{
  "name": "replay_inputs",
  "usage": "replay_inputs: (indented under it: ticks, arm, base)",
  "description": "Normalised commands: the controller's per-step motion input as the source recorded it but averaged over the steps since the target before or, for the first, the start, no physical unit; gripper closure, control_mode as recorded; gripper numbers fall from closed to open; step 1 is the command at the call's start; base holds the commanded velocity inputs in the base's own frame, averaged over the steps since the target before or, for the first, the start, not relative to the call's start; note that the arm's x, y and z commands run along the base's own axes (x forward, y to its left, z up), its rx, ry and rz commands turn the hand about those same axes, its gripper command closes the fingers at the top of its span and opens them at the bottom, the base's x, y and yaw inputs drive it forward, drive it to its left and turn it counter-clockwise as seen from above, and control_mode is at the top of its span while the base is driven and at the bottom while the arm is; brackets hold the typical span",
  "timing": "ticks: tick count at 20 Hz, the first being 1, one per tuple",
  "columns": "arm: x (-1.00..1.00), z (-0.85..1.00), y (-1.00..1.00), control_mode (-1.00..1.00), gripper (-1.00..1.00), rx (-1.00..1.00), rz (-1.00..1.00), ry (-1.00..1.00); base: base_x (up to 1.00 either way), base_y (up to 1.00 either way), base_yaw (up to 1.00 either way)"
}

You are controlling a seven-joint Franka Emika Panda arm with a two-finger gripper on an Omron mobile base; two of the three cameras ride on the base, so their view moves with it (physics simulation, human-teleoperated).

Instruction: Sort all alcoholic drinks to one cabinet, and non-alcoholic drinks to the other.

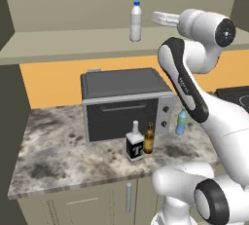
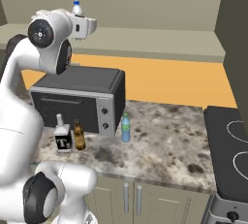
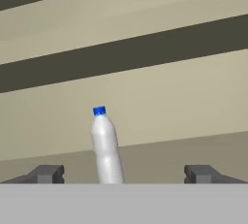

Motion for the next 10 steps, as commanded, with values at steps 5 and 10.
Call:
replay_inputs:
  ticks: [5,10]
  arm:
    - [-1.0,0.0,-0.65,-1.0,-1.0,0.0,0.0,0.09]
    - [-0.94,-0.29,-0.63,-1.0,-1.0,0.0,0.01,0.09]
  base:
    - [0.0,0.0,0.0]
    - [0.0,0.0,0.0]
